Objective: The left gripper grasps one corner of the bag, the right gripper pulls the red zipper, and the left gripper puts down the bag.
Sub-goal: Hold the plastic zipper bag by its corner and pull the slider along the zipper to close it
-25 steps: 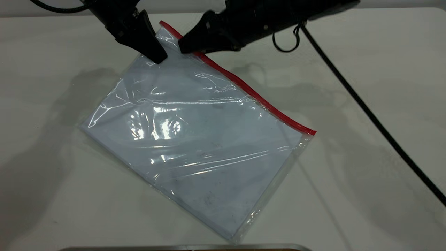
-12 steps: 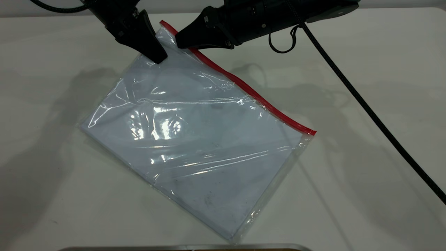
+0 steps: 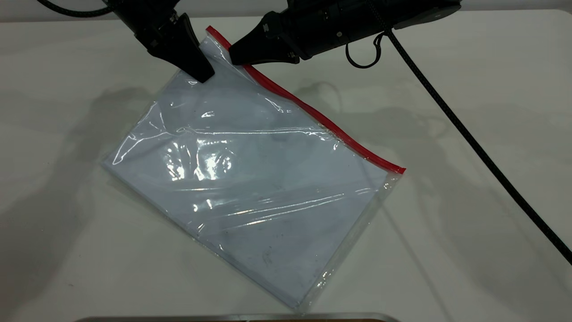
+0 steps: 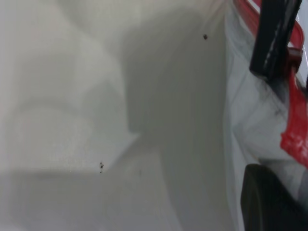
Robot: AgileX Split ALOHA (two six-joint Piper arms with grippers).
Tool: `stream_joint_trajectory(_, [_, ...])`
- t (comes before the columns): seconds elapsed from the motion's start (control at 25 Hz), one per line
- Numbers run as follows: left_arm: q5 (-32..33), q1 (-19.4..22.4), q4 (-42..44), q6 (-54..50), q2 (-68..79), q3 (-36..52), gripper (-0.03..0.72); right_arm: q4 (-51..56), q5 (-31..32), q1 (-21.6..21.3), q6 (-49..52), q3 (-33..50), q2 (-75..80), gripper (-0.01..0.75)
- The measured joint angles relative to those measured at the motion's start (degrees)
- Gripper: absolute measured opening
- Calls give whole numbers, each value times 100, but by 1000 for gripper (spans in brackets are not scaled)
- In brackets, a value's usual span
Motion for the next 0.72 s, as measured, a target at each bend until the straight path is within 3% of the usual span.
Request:
stream_joint_trajectory(0.16, [12, 0, 6, -7, 0, 0, 53, -42, 0, -5, -14, -7, 0, 41])
stream_joint_trajectory(0.48, [12, 0, -9, -7, 0, 0, 53, -91, 9, -46, -20, -32, 0, 36])
stream_joint_trajectory(0.72, [41, 101, -536, 169, 0, 0, 53, -185, 158, -191, -20, -38, -6, 36])
